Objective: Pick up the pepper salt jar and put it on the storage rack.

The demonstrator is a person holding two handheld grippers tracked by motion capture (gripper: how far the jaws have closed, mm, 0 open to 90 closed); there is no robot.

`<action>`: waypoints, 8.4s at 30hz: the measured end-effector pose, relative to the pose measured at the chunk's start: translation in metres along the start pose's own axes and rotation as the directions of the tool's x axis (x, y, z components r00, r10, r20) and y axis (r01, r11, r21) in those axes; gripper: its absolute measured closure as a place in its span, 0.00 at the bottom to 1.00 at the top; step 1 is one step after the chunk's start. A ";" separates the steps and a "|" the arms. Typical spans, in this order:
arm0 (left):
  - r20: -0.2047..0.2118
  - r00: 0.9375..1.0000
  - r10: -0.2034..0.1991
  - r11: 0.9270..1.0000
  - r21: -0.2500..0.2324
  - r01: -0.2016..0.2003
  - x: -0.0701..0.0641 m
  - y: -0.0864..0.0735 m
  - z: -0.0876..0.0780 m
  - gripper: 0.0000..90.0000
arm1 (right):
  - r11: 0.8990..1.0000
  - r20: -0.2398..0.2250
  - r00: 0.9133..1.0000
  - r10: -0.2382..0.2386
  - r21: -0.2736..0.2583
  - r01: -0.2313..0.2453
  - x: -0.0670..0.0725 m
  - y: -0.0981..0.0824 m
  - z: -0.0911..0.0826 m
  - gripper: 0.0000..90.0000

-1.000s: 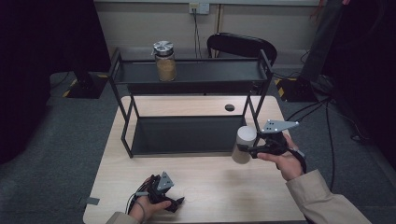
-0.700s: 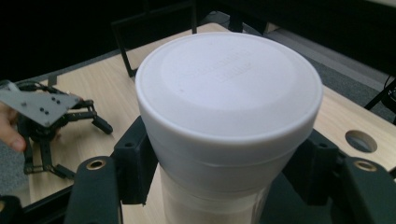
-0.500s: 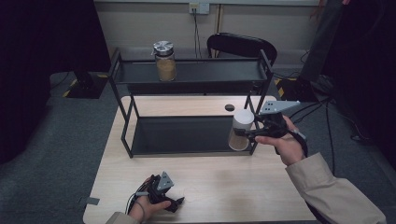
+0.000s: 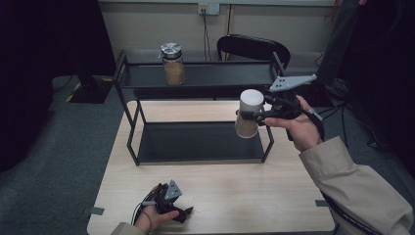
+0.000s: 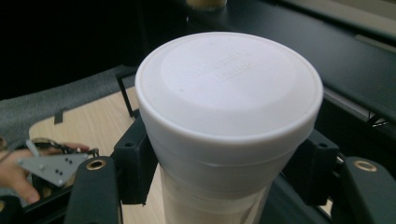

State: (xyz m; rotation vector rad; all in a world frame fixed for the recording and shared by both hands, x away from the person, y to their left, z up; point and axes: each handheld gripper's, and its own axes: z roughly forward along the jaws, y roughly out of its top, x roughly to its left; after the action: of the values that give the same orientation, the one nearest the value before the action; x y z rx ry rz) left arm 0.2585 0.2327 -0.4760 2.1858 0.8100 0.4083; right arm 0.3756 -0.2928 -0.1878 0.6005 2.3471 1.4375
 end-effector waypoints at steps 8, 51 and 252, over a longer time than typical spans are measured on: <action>0.000 1.000 0.000 1.000 0.000 0.000 0.000 0.000 0.000 0.00 | 1.000 0.046 0.999 -0.014 0.001 0.014 0.000 0.044 -0.008 0.39; -0.003 1.000 -0.003 1.000 0.003 0.003 -0.001 0.000 0.000 0.00 | 0.998 0.196 0.978 0.067 -0.007 -0.067 -0.029 0.138 0.073 0.39; -0.028 0.999 -0.031 1.000 -0.004 0.031 -0.006 0.002 0.003 0.00 | 0.989 0.054 0.990 0.133 0.055 -0.136 0.030 -0.257 0.023 0.00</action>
State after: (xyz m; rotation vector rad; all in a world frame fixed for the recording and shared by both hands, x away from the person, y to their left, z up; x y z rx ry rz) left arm 0.2557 0.2261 -0.4768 2.1665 0.8565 0.4255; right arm 0.3141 -0.3638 -0.4299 0.8154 2.3564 1.3957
